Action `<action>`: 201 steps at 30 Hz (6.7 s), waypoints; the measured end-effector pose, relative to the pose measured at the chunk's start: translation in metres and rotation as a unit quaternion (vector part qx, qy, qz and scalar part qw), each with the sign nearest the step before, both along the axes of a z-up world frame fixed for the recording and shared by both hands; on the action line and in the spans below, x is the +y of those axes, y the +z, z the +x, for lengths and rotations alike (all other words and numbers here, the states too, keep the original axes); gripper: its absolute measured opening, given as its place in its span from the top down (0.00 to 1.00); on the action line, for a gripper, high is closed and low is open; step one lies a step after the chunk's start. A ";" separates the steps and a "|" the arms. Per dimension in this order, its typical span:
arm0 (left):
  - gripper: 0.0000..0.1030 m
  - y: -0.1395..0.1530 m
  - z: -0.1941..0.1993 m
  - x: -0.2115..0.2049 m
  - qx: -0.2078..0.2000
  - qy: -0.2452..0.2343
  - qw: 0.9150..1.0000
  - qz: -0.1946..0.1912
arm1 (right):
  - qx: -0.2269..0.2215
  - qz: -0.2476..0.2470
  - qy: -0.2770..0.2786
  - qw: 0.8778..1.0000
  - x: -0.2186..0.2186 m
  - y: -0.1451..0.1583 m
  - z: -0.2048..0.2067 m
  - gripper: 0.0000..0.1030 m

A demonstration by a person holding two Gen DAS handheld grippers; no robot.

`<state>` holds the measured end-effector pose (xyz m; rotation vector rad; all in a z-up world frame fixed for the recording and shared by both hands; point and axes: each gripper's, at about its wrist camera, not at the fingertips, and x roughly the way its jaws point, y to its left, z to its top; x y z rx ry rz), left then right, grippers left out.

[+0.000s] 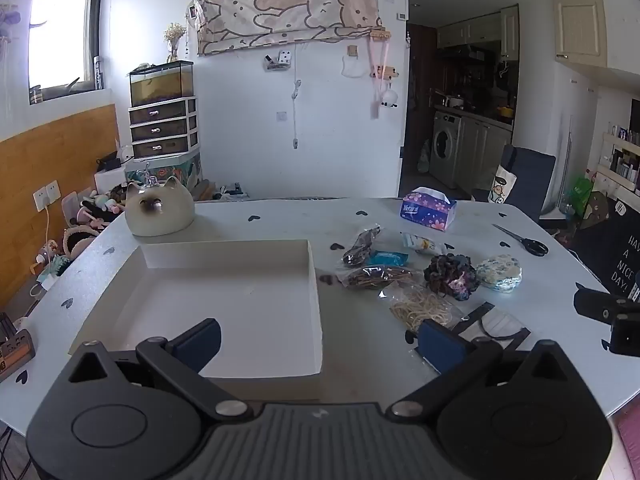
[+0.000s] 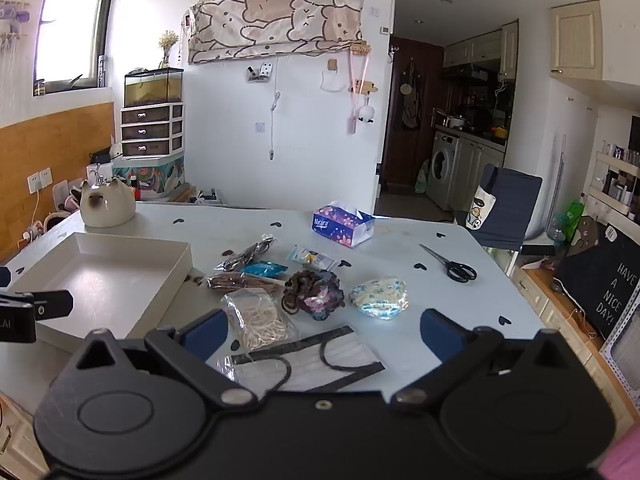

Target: Organize soft objects

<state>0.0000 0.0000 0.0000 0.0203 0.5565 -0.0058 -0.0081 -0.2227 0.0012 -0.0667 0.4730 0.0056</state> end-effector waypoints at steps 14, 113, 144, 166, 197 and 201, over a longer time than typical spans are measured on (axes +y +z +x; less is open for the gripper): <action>0.00 0.000 0.000 0.000 -0.002 0.000 1.000 -0.002 | 0.000 0.000 0.000 1.000 0.001 0.000 -0.001 0.00; 0.00 0.001 0.001 -0.023 0.001 -0.012 1.000 0.001 | 0.011 0.014 0.003 1.000 -0.021 -0.002 -0.002 0.00; 0.00 -0.011 0.202 -0.033 0.040 -0.202 0.978 -0.028 | 0.150 0.043 -0.156 0.975 -0.014 -0.041 0.135 0.00; 0.00 -0.097 0.250 -0.123 0.179 -0.268 0.946 0.034 | 0.322 0.004 -0.112 0.940 -0.004 -0.138 0.161 0.00; 0.00 -0.117 0.237 -0.111 0.233 -0.062 0.969 0.047 | 0.300 0.036 0.046 0.952 -0.081 -0.131 0.172 0.00; 0.00 -0.109 0.241 -0.111 0.215 -0.088 0.972 0.032 | 0.308 0.025 0.060 0.949 -0.072 -0.139 0.178 0.00</action>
